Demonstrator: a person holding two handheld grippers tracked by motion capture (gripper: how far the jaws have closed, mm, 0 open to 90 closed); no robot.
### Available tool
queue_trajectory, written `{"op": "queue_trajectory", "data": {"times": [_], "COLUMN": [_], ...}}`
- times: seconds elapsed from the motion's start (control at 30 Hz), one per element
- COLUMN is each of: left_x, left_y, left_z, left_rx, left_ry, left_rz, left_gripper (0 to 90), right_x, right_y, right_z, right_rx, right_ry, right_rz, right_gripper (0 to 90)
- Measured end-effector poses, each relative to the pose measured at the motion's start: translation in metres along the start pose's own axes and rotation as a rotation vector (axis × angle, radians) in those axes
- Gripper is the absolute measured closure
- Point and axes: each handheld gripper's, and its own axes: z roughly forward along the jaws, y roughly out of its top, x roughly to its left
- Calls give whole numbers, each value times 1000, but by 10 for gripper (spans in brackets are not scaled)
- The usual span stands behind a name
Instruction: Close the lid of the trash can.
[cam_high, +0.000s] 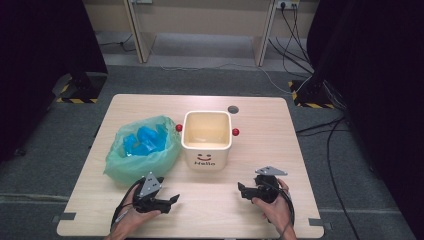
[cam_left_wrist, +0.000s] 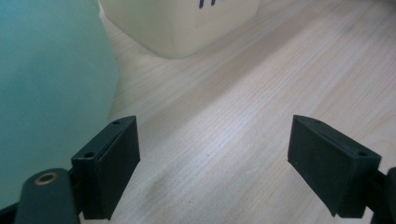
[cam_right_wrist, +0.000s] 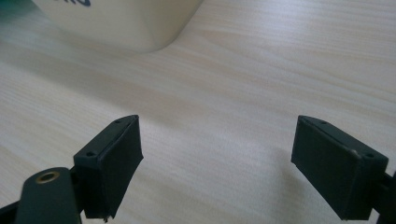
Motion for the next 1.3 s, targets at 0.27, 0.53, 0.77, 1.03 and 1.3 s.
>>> {"op": "queue_trajectory", "data": {"times": [0.27,0.53,0.77,1.03,1.3], "left_x": [1,2,3,2,3], "left_y": [-3,-7,-9,-9,-9], "left_z": [3,6,9,9,9], "left_rx": [34,70,99,101,106], "left_ry": [5,11,9,10,6], "left_rz": [11,23,15,12,2], "left_gripper": [155,153,148,150,148], "right_x": [5,5,6,8,8], "right_y": [-11,-20,-26,-30,-34], "right_z": [-5,-8,-9,-10,-10], "right_rx": [14,22,45,55,28], "right_ry": [-31,-52,-60,-85,-94], "right_rz": [-32,-41,-55,-129,-122], "right_gripper": [163,163,167,190,162]}}
